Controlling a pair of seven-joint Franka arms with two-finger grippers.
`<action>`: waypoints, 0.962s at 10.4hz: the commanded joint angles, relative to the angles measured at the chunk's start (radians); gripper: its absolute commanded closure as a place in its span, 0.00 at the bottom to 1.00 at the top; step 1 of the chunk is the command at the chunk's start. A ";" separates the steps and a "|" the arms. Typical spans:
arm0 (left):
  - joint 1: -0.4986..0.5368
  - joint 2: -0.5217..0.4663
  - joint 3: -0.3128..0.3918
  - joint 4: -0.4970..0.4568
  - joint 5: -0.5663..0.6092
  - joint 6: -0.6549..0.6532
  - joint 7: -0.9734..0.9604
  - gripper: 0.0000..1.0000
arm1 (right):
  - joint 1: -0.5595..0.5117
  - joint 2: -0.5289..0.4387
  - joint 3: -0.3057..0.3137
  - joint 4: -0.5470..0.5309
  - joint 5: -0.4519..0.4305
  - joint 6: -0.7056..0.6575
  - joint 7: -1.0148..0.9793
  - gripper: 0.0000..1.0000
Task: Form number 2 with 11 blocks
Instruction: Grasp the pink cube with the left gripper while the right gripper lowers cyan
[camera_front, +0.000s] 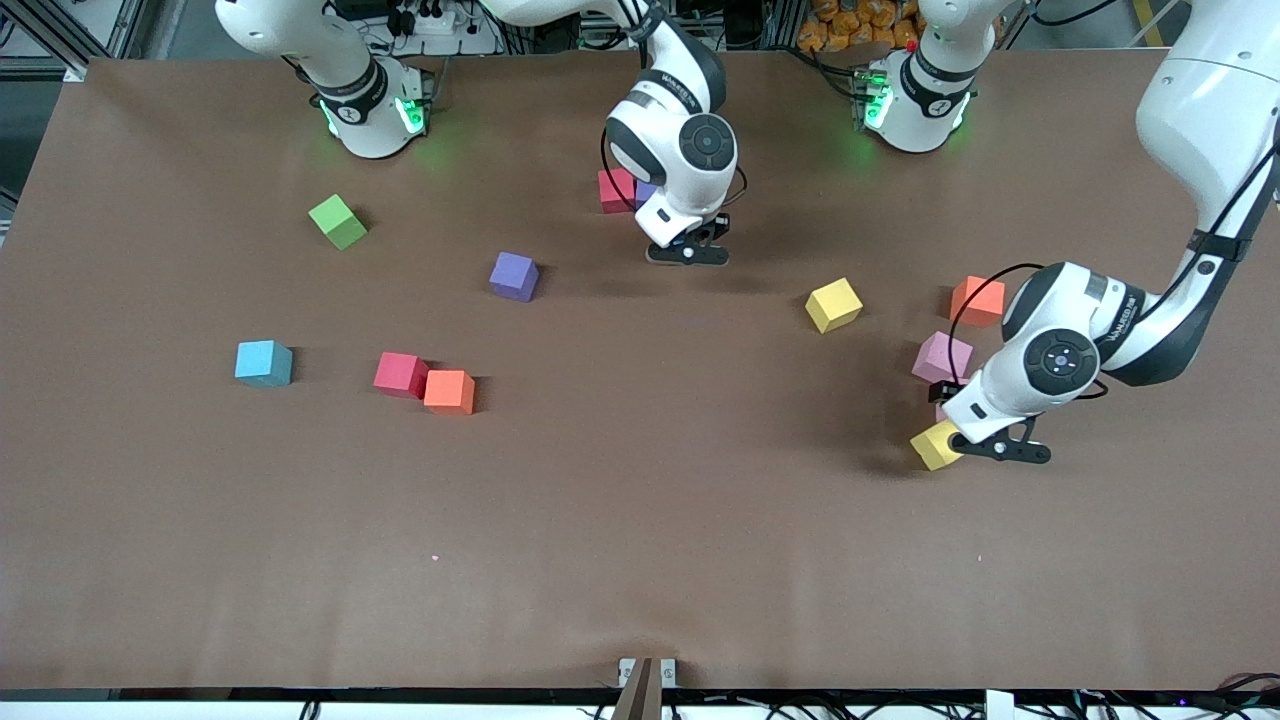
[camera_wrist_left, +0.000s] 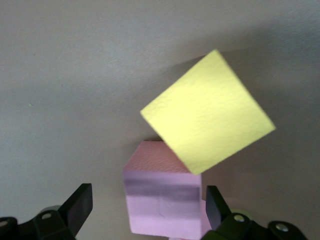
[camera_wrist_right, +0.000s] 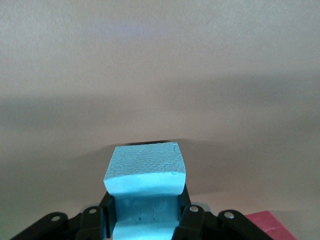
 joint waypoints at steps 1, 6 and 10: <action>0.015 0.014 -0.003 0.004 -0.033 -0.014 0.022 0.00 | 0.028 0.012 -0.008 -0.001 0.016 0.021 0.014 0.88; 0.021 0.054 -0.003 0.005 -0.035 -0.008 0.002 0.00 | 0.043 0.016 -0.008 -0.003 0.014 0.024 0.014 0.88; 0.020 0.056 -0.003 0.004 -0.035 -0.002 -0.016 0.60 | 0.048 0.029 -0.008 -0.001 0.014 0.033 0.011 0.84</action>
